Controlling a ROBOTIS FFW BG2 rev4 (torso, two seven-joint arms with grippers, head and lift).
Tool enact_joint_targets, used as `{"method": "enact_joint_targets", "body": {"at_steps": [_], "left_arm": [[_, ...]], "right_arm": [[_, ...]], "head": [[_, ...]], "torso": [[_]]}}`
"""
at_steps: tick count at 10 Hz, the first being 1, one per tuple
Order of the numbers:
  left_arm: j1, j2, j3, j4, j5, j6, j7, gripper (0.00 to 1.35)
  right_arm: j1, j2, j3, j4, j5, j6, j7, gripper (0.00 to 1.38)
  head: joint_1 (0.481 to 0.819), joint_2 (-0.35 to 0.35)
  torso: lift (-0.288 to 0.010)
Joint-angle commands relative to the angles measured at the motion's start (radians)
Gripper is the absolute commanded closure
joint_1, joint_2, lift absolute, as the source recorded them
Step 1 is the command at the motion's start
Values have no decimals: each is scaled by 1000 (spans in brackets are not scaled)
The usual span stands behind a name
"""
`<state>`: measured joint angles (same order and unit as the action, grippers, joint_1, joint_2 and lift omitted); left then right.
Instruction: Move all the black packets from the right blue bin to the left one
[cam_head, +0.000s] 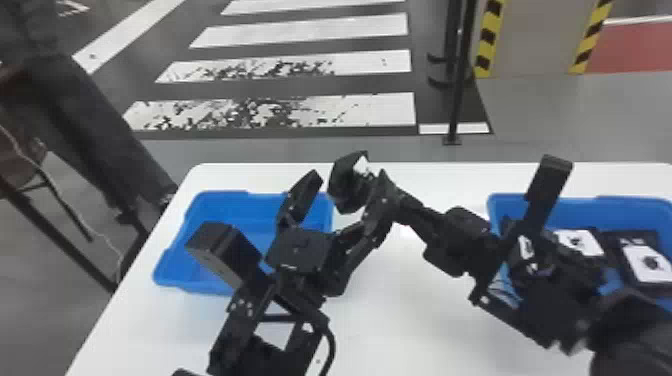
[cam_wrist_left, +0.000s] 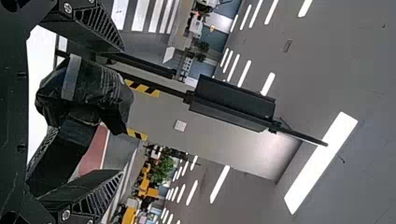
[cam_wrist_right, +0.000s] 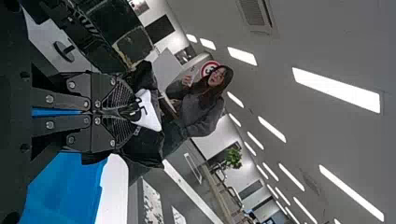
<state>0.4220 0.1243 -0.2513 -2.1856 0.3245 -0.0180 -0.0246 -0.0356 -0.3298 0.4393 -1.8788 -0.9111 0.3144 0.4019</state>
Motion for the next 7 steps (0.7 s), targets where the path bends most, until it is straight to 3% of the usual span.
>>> {"method": "enact_joint_targets", "body": {"at_steps": [1,5,6,7], "left_arm": [[-2,0,-2,5,-1,-14,0,102],[0,-2,-2,27,-11,-110,11,137],[0,-3,-2,27,-17,-112,18,206],[0,-3,-2,27,-13,-88,25,409]], "right_arm": [[-6,-2,31,0,-14,0,0,1119],[-9,-6,45,0,-22,0,0,1119],[-6,-6,45,-5,-26,-3,0,1119],[-6,-6,45,-7,-28,-10,0,1119]], "head": [[695,172],[695,206],[695,212],[694,216]], "torso": [[-140],[-140],[-140],[-140]]}}
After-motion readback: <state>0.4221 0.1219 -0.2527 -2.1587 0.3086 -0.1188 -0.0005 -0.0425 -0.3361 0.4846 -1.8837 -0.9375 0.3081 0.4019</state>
